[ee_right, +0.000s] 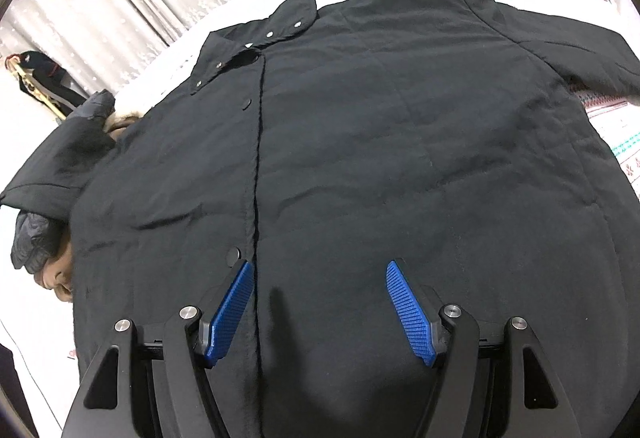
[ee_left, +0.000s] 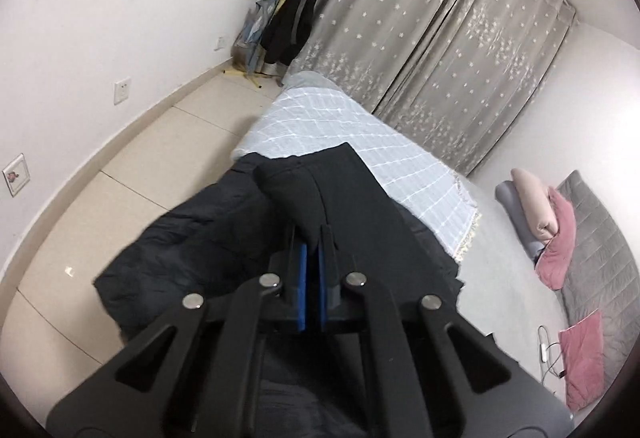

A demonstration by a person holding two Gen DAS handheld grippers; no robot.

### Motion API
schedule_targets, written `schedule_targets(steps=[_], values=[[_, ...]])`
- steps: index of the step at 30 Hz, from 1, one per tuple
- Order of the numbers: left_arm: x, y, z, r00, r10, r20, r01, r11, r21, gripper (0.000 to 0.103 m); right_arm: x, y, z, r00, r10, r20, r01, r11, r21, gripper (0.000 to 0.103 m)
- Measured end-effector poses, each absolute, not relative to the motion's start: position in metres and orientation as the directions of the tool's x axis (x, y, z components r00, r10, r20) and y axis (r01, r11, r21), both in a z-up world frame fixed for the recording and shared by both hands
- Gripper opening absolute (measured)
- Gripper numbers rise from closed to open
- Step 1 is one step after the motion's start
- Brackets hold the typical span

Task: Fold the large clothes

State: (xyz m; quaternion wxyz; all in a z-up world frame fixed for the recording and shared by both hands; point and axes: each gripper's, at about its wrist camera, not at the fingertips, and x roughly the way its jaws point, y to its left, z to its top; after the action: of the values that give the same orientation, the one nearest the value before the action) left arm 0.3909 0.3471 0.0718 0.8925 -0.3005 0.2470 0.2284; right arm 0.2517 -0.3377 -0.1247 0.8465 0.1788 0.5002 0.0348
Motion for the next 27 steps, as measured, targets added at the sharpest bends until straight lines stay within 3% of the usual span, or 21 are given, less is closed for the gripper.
schedule_targets(steps=[4, 7, 8, 10, 11, 12, 14, 17, 20, 22, 27], values=[[0.39, 0.342, 0.054, 0.782, 0.256, -0.568, -0.53, 0.752, -0.391, 0.006, 0.255, -0.337, -0.132, 0.478, 0.223, -0.85, 0.124, 0.941, 0.316, 0.07], [0.389, 0.344, 0.044, 0.794, 0.186, -0.578, -0.498, 0.744, -0.445, 0.01, 0.255, -0.335, -0.131, 0.478, 0.204, -0.854, 0.115, 0.95, 0.292, 0.07], [0.388, 0.346, 0.043, 0.801, 0.169, -0.575, -0.495, 0.728, -0.475, 0.016, 0.255, -0.334, -0.129, 0.481, 0.196, -0.854, 0.111, 0.953, 0.282, 0.07], [0.386, 0.352, 0.045, 0.813, 0.149, -0.563, -0.49, 0.698, -0.522, 0.042, 0.254, -0.33, -0.122, 0.504, 0.154, -0.85, 0.102, 0.966, 0.236, 0.07], [0.386, 0.352, 0.046, 0.819, 0.155, -0.553, -0.491, 0.689, -0.533, 0.063, 0.253, -0.328, -0.119, 0.514, 0.137, -0.847, 0.097, 0.971, 0.217, 0.07], [0.386, 0.351, 0.048, 0.823, 0.17, -0.542, -0.494, 0.684, -0.536, 0.072, 0.252, -0.326, -0.116, 0.523, 0.121, -0.844, 0.091, 0.976, 0.197, 0.07], [0.39, 0.346, 0.05, 0.827, 0.173, -0.535, -0.488, 0.694, -0.53, 0.072, 0.253, -0.323, -0.115, 0.527, 0.105, -0.843, 0.084, 0.981, 0.175, 0.071], [0.401, 0.338, 0.047, 0.81, 0.163, -0.564, -0.499, 0.697, -0.515, 0.069, 0.254, -0.325, -0.119, 0.51, 0.116, -0.852, 0.089, 0.978, 0.187, 0.071], [0.404, 0.336, 0.041, 0.793, 0.172, -0.584, -0.515, 0.702, -0.493, 0.008, 0.254, -0.327, -0.121, 0.506, 0.12, -0.854, 0.092, 0.977, 0.192, 0.071], [0.399, 0.336, 0.041, 0.809, 0.168, -0.564, -0.503, 0.695, -0.514, 0.008, 0.253, -0.33, -0.118, 0.514, 0.124, -0.849, 0.093, 0.976, 0.199, 0.071], [0.373, 0.31, 0.077, 0.884, 0.222, -0.411, -0.428, 0.738, -0.522, 0.007, 0.254, -0.339, -0.117, 0.522, 0.128, -0.843, 0.114, 0.969, 0.218, 0.071]])
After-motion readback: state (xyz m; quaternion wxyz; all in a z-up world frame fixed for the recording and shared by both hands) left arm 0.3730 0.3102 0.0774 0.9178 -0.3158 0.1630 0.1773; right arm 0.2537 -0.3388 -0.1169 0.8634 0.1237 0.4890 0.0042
